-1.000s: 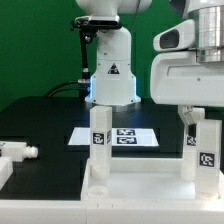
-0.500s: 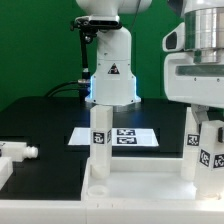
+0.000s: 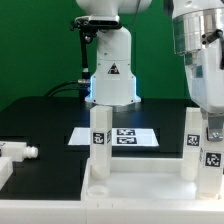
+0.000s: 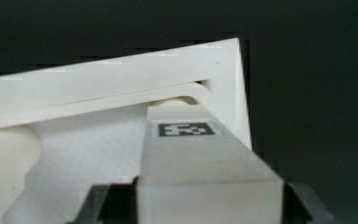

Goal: Assemble desk

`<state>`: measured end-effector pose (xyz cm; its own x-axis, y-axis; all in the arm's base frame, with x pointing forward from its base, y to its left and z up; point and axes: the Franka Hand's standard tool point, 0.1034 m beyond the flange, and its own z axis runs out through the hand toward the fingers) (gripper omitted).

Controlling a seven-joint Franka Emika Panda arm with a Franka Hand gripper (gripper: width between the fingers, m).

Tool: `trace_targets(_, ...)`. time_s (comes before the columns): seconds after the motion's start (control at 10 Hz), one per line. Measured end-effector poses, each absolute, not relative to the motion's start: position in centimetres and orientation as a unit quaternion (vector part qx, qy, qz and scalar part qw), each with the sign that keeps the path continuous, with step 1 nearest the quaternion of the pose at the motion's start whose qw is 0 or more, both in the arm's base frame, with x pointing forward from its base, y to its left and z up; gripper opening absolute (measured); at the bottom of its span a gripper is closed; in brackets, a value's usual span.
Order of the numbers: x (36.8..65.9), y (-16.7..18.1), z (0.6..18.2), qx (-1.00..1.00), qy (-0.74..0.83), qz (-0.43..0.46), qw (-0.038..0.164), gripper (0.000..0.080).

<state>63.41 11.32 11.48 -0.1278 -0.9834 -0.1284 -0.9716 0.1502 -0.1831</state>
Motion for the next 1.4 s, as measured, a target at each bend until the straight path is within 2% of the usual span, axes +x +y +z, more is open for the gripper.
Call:
trace_targets(0.2, 63.4, 11.3, 11.5, -0.758, 0.643, -0.037, 0.098, 0.0295)
trace_targets(0.3, 63.6, 11.4, 11.3, -0.804, 0.586, -0.043, 0.092, 0.037)
trace_targets(0.4, 63.5, 11.6, 11.1, -0.819, 0.565, -0.045, 0.09, 0.0556)
trace_targets(0.5, 63.5, 11.4, 11.1, -0.836, 0.539, -0.048, 0.088, 0.0556)
trace_targets(0.6, 63.6, 11.4, 11.1, -0.844, 0.527, -0.05, 0.087, 0.063)
trace_targets(0.7, 63.6, 11.3, 11.1, -0.87, 0.484, -0.054, 0.084, 0.0644)
trace_targets(0.8, 63.6, 11.2, 11.1, -0.894, 0.438, -0.06, 0.078, 0.0644)
trace_targets(0.9, 63.9, 10.8, 11.5, -0.942, 0.323, -0.073, 0.06, 0.0649)
trace_targets(1.0, 64.4, 9.8, 11.9, -0.966, 0.24, -0.077, 0.055, 0.0649)
trace_targets(1.2, 64.1, 10.2, 11.8, -0.964, 0.248, -0.075, 0.053, 0.0649)
trace_targets(1.4, 64.1, 10.1, 11.8, -0.962, 0.256, -0.074, 0.053, 0.0398)
